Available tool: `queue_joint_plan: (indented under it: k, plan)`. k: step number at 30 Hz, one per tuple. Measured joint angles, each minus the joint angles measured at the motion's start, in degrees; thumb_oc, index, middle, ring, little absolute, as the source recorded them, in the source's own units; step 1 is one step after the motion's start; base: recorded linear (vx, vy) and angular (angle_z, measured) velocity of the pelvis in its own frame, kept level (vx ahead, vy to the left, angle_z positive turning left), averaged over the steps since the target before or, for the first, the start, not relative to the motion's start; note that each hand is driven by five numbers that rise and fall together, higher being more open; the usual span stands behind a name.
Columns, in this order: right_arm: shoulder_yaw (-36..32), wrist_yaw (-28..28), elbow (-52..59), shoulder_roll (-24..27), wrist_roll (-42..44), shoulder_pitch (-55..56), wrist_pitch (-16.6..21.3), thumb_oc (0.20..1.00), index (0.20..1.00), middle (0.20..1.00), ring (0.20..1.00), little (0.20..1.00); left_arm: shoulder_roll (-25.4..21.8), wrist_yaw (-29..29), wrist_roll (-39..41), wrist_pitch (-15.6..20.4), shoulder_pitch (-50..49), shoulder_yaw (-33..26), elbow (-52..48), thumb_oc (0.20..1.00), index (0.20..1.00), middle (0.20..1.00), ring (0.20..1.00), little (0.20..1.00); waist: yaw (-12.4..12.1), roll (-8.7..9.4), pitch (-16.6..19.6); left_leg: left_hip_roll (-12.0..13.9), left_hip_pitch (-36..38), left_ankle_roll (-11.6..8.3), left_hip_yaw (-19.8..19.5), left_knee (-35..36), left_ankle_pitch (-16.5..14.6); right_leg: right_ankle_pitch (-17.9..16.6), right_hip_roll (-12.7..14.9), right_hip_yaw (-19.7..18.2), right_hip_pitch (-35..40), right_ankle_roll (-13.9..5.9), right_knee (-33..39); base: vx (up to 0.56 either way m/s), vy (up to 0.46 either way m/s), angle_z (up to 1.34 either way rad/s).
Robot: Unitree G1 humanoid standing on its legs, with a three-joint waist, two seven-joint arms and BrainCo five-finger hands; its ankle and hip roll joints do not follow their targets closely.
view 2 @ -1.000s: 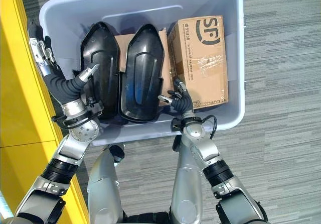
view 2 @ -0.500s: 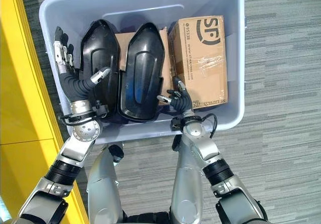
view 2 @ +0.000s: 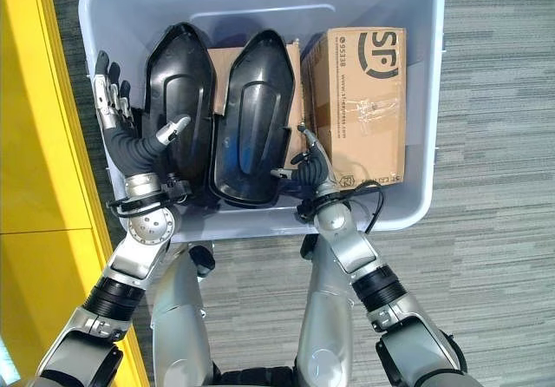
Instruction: Move parts from the plastic box to the shelf.
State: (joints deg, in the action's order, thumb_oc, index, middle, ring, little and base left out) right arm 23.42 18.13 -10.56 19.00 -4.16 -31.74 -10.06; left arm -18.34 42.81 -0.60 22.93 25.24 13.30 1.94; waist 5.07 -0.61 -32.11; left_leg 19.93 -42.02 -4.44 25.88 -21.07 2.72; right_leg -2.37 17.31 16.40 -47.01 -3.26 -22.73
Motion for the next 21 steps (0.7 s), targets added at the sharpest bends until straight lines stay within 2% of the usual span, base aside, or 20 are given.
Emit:
queue_joint_plan:
  k: [9, 15, 16, 21]
  plan:
    - [0.06, 0.74, 0.12, -0.04, -1.2, -0.01, 0.38, 1.0, 1.0, 1.0, 1.0, 1.0, -0.02, -0.44, 0.04, -0.12, 0.2, 0.0, 0.03, 1.0, 1.0, 1.0, 1.0, 1.0, 0.02, -0.01, -0.01, 0.05, -1.23, -0.08, -0.82, -0.01, 0.67, 0.68, 0.36, 0.32, -1.55, 0.59, -1.96, 0.01, -0.007, 0.03]
    - [0.13, 2.01, -0.41, -0.22, 7.42, -0.7, -0.7, 1.0, 1.0, 1.0, 1.0, 1.0, 0.07, -0.54, 0.05, -0.1, 0.15, 0.03, 0.48, 1.0, 1.0, 1.0, 1.0, 1.0, 0.05, -0.03, 0.0, 0.12, -1.3, -0.21, -0.96, 0.07, 0.85, 0.89, 0.37, 0.32, -1.72, 0.75, -2.34, 0.0, 0.0, 0.0]
    - [0.05, 2.39, -1.35, -0.26, 9.87, -1.17, 0.11, 1.0, 1.0, 1.0, 1.0, 1.0, 0.06, -0.59, 0.14, -0.04, 0.01, -0.02, 0.59, 1.0, 1.0, 1.0, 1.0, 1.0, 0.04, -0.04, 0.01, 0.11, -1.45, -0.24, -0.95, 0.13, 0.87, 0.98, 0.44, 0.32, -1.95, 0.74, -2.45, 0.0, 0.0, 0.0]
    - [-0.26, 2.4, -2.33, -0.27, 10.62, -2.04, 2.17, 1.0, 1.0, 1.0, 1.0, 1.0, 0.07, -1.66, 2.15, 0.08, -0.07, 0.03, 0.6, 1.0, 1.0, 1.0, 1.0, 1.0, 0.06, -0.06, 0.02, 0.05, -2.42, -0.07, -1.07, 0.01, 1.04, 0.95, 0.53, 0.46, -2.75, 0.78, -2.68, 0.0, -0.002, 0.01]
